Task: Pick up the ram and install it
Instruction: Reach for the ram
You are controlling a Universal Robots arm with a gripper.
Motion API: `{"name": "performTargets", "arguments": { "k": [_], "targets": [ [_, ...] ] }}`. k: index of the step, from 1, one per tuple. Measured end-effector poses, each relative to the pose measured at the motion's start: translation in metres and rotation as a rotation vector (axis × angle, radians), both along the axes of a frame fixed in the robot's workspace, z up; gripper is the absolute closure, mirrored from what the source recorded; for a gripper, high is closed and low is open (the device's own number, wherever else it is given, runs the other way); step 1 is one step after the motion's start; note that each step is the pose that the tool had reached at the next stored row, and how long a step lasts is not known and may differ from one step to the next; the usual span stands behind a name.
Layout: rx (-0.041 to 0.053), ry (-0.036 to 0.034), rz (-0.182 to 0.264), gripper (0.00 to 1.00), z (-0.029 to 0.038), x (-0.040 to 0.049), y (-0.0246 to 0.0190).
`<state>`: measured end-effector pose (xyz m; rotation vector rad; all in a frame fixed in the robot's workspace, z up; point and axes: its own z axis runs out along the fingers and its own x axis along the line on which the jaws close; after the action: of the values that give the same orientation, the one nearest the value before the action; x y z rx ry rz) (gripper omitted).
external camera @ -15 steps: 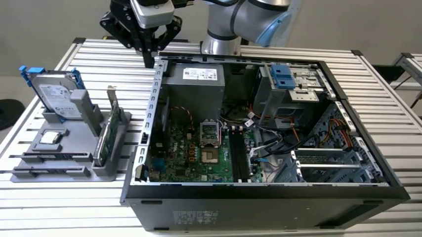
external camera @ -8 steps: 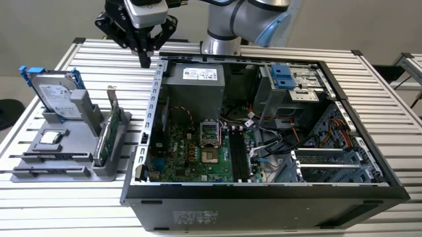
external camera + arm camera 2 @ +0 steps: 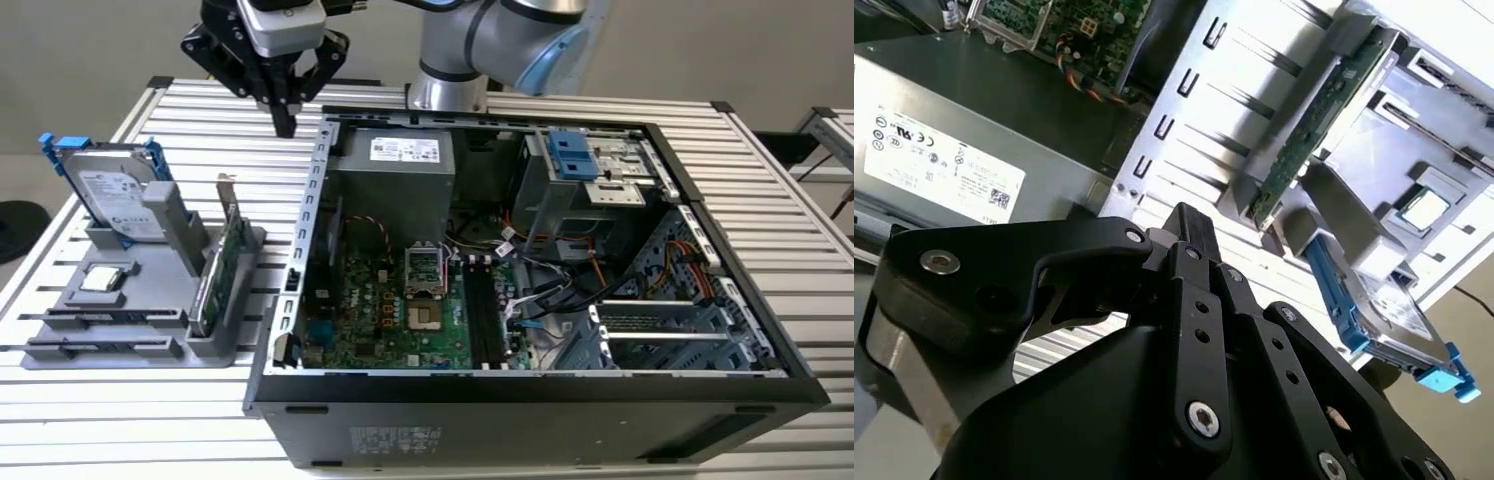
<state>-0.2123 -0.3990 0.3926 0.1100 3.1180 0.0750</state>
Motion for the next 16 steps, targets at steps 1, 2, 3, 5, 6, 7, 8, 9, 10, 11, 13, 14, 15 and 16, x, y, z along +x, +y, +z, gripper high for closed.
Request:
{"name": "performTargets", "arguments": {
  "k": [1,2,3,5,6,7,8,9,10,11,13,14,15,16],
  "targets": [
    [0.0000,0.0001,0.000,1.00,0.0000,-0.0011,0.0000],
    [0.0000,0.0001,0.000,1.00,0.0000,-0.0021,0.0000],
    [0.0000,0.0001,0.000,1.00,0.0000,-0.0031,0.0000],
    [0.0000,0.0001,0.000,1.00,0.0000,-0.0050,0.0000],
    [-0.0001,0.0001,0.000,1.00,0.0000,-0.0060,0.0000],
    [0.0000,0.0001,0.000,1.00,0.0000,-0.0071,0.0000],
    [0.0000,0.0000,0.000,1.00,0.0000,-0.0081,0.0000],
    [0.0000,0.0001,0.000,1.00,0.0000,-0.0091,0.0000],
    [0.0000,0.0000,0.000,1.00,0.0000,-0.0101,0.0000],
    [0.0000,0.0001,0.000,1.00,0.0000,-0.0111,0.0000],
    [0.0000,0.0000,0.000,1.00,0.0000,-0.0131,0.0000],
    [0.0000,0.0000,0.000,1.00,0.0000,-0.0141,0.0000],
    [0.0000,0.0000,0.000,1.00,0.0000,-0.0152,0.0000],
    [0.0000,0.0001,0.000,1.00,0.0000,-0.0161,0.0000]
  ]
}}
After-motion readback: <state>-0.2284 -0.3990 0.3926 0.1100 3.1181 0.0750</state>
